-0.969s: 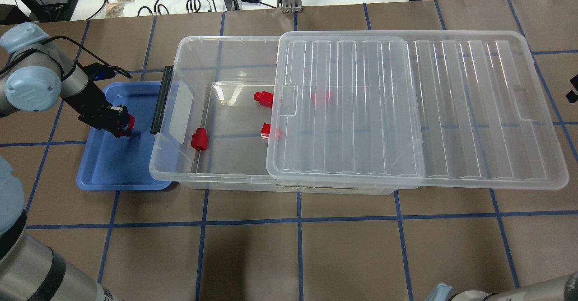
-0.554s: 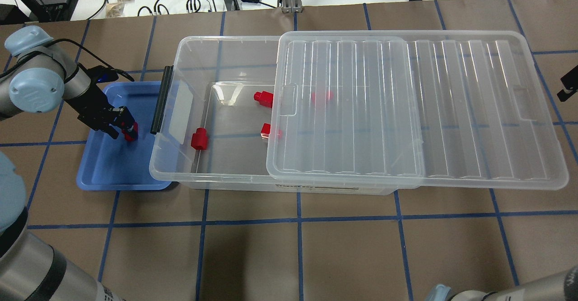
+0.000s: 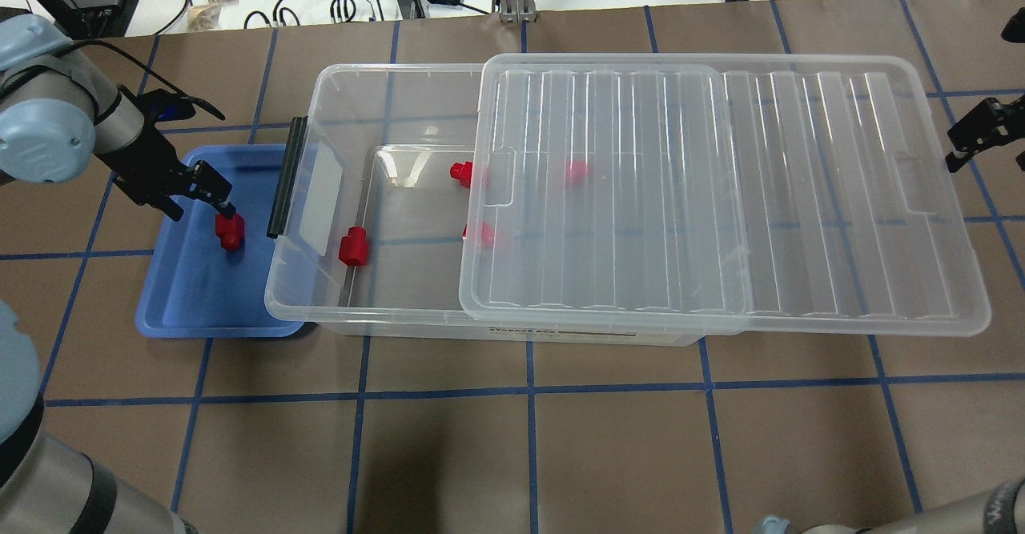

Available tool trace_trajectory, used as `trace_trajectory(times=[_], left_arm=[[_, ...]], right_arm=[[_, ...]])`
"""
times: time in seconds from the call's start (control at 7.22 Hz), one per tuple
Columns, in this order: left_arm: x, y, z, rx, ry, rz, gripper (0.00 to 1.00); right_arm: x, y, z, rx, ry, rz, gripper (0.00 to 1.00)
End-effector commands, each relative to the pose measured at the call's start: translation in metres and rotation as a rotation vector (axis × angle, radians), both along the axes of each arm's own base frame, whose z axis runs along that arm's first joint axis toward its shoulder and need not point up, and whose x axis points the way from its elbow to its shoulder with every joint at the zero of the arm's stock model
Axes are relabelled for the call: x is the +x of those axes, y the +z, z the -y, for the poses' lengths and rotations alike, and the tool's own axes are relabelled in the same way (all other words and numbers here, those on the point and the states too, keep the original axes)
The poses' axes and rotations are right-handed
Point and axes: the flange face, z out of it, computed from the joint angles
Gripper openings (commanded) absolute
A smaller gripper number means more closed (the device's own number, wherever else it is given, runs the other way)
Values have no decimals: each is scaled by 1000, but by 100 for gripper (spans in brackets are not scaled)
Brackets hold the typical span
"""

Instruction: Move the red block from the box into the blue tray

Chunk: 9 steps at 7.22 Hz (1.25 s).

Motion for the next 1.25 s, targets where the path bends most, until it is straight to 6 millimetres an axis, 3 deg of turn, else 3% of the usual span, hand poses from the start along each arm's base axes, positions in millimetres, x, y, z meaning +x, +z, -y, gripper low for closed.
trace_trajectory(times=[0.0,0.28,0.55,0.83,1.11], left_arm=[[-6,93,-5,-6,74,36,100],[-45,158,-27,-49,72,76,100],[-88,205,-60,-93,41,87,100],[-147,222,-80,-115,10,105,100],[-182,212,-95,-89,-45,87,100]], right_arm=[[22,-3,4,-3,11,-2,100],[56,-4,14,1,18,-6,100],[80,-6,20,7,16,-7,100],[109,-6,25,7,30,-11,100],[152,-4,29,6,12,-21,100]])
